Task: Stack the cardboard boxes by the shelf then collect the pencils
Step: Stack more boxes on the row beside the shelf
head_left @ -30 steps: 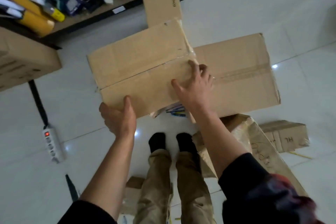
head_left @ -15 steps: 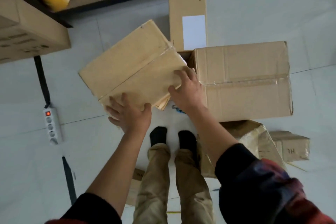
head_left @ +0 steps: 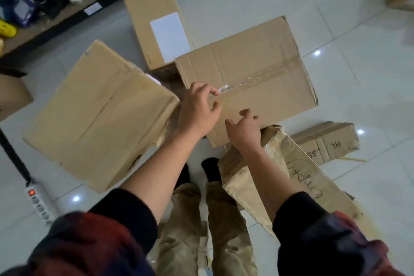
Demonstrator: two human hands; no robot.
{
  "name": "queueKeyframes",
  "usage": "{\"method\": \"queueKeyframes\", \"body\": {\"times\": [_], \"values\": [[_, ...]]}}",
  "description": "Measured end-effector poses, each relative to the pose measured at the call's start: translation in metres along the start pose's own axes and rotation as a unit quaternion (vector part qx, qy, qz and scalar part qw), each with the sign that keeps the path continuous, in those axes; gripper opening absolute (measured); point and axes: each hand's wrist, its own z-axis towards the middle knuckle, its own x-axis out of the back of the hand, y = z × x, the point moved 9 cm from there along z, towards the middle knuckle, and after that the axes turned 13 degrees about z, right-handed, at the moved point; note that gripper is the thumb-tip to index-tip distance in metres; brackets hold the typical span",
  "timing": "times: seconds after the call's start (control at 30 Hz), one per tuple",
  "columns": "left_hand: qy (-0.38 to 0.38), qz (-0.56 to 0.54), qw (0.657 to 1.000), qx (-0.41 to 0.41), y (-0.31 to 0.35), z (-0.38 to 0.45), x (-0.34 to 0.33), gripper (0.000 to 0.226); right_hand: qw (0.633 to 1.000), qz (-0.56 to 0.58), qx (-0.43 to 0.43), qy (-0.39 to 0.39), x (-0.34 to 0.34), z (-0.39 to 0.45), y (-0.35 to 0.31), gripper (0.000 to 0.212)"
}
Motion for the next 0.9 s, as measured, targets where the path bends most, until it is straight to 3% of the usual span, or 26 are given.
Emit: {"method": "queueKeyframes", "body": {"times": [0.1,0.2,0.4,0.5,0.57,0.77,0.9], "values": [[-0.123,0.099,0.987,0.001,0.009,0.034,-0.044,0.033,0.992,0.067,-0.102,0.020,0.008,0.007,0.028,0.072],[-0.161,0.205,0.965,-0.011,0.016,0.076,-0.066,0.056,0.970,0.157,-0.184,0.008,-0.003,0.013,0.049,0.095],[-0.158,0.246,0.955,0.049,-0.008,0.154,-0.071,0.113,0.939,0.283,-0.183,0.070,-0.007,0.042,0.066,0.102],[-0.204,0.289,0.934,0.051,-0.027,0.167,-0.079,0.127,0.920,0.339,-0.173,0.095,-0.008,0.047,0.072,0.100],[-0.221,0.289,0.930,0.055,-0.035,0.167,-0.086,0.129,0.916,0.350,-0.167,0.097,-0.011,0.046,0.072,0.101],[-0.127,0.236,0.959,0.094,-0.042,0.157,-0.057,0.107,0.904,0.374,-0.174,0.111,-0.006,0.031,0.062,0.095],[-0.115,0.214,0.962,0.127,-0.039,0.149,-0.025,0.103,0.903,0.378,-0.165,0.118,0.012,0.016,0.036,0.091]]}}
